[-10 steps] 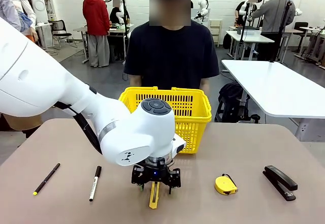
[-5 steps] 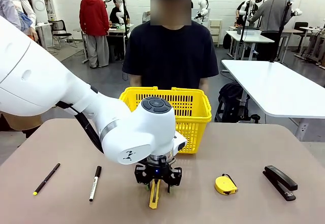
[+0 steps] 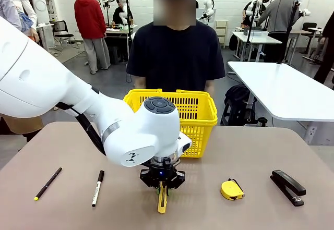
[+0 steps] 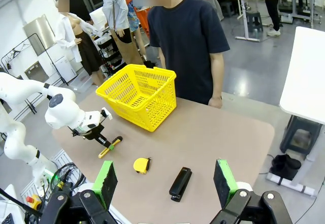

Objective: Place the items the person wants into the basket.
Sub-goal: Pick up the item the person points to and place it in the Market Basket.

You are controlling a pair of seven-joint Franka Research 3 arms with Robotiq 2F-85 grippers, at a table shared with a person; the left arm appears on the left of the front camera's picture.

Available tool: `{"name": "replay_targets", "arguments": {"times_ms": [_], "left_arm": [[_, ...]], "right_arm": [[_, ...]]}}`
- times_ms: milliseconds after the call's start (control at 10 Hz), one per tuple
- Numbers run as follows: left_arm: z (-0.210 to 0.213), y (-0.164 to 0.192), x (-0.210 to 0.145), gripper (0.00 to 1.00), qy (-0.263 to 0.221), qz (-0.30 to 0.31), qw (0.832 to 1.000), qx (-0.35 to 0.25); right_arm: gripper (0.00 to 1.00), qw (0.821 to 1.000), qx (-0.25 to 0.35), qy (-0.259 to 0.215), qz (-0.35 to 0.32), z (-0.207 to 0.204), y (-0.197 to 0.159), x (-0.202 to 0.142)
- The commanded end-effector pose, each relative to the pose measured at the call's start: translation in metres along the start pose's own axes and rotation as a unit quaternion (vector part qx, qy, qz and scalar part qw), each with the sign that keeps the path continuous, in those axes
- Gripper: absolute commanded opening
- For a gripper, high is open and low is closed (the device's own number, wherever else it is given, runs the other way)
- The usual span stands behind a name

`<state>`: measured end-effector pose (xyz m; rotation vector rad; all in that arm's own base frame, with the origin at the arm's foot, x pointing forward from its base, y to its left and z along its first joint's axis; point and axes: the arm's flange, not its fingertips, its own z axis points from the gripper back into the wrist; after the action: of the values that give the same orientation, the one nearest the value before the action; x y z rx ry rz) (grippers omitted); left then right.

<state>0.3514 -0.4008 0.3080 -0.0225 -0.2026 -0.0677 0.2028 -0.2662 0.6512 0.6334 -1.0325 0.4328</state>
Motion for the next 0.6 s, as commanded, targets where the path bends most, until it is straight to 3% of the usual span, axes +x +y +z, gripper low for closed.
{"name": "replay_targets", "arguments": {"times_ms": [0, 200, 400, 500], "left_arm": [[-0.007, 0.003, -0.005, 0.0, 0.001, -0.007, 1.0, -0.01], [0.011, 0.009, -0.008, 0.0, 0.004, -0.033, 0.999, -0.028], [0.116, 0.033, -0.024, 0.0, -0.016, -0.108, 0.992, -0.066], [0.175, 0.044, -0.033, 0.0, -0.015, -0.173, 0.982, -0.069]], "right_arm": [[1.0, 1.0, 0.006, -0.011, 0.008, 0.0, -0.001, 0.002], [1.0, 1.0, 0.006, -0.011, 0.008, 0.0, -0.001, 0.002], [1.0, 1.0, 0.006, -0.011, 0.008, 0.0, -0.001, 0.002], [1.0, 1.0, 0.006, -0.011, 0.008, 0.0, -0.001, 0.002]]}}
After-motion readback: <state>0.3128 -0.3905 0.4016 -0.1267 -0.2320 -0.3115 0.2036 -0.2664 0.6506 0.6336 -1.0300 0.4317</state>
